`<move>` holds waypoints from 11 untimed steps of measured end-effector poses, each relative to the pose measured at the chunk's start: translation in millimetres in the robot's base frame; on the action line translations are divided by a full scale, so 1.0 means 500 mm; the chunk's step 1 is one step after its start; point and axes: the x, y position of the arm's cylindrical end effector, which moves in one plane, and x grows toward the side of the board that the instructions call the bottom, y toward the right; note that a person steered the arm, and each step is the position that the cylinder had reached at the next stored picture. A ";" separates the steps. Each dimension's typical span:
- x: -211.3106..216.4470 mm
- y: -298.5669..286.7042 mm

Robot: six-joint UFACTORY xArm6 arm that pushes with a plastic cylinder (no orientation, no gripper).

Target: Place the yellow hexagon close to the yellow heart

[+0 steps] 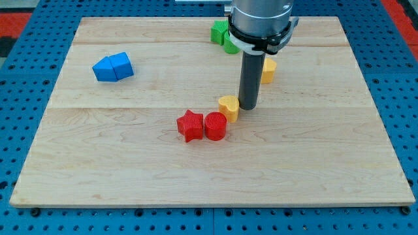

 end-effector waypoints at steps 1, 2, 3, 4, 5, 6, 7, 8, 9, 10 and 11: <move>0.000 -0.002; -0.002 -0.002; -0.035 0.114; -0.093 0.193; -0.205 0.177; -0.273 0.109; -0.239 0.071; -0.186 0.059; -0.164 0.059; -0.184 0.112; -0.156 0.156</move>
